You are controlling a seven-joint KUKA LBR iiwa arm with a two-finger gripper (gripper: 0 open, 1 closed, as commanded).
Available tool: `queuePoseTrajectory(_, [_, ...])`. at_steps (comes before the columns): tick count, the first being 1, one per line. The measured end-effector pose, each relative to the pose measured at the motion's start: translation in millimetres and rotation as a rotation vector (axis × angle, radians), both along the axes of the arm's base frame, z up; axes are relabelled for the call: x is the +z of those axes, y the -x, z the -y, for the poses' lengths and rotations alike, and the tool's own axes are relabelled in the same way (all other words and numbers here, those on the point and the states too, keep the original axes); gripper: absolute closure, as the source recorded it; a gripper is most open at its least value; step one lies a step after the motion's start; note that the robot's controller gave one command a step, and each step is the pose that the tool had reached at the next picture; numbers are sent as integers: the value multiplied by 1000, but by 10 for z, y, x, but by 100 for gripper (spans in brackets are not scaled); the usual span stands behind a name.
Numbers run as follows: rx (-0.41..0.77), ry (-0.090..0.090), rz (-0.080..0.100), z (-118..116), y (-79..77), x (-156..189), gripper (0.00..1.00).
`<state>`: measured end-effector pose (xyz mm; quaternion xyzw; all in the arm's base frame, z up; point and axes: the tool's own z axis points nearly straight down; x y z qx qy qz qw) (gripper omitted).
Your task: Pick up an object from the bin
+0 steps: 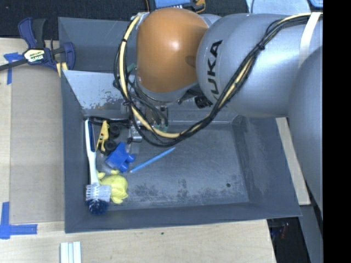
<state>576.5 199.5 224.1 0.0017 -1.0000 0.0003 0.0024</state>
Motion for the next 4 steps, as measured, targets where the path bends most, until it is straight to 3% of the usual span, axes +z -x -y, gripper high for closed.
queuePoseTrajectory(1, [-4,-2,8,12,-16,51,0])
queuePoseTrajectory(2, [28,-2,10,222,40,-824,0])
queuePoseTrajectory(4, [-156,-2,8,228,194,-1018,0])
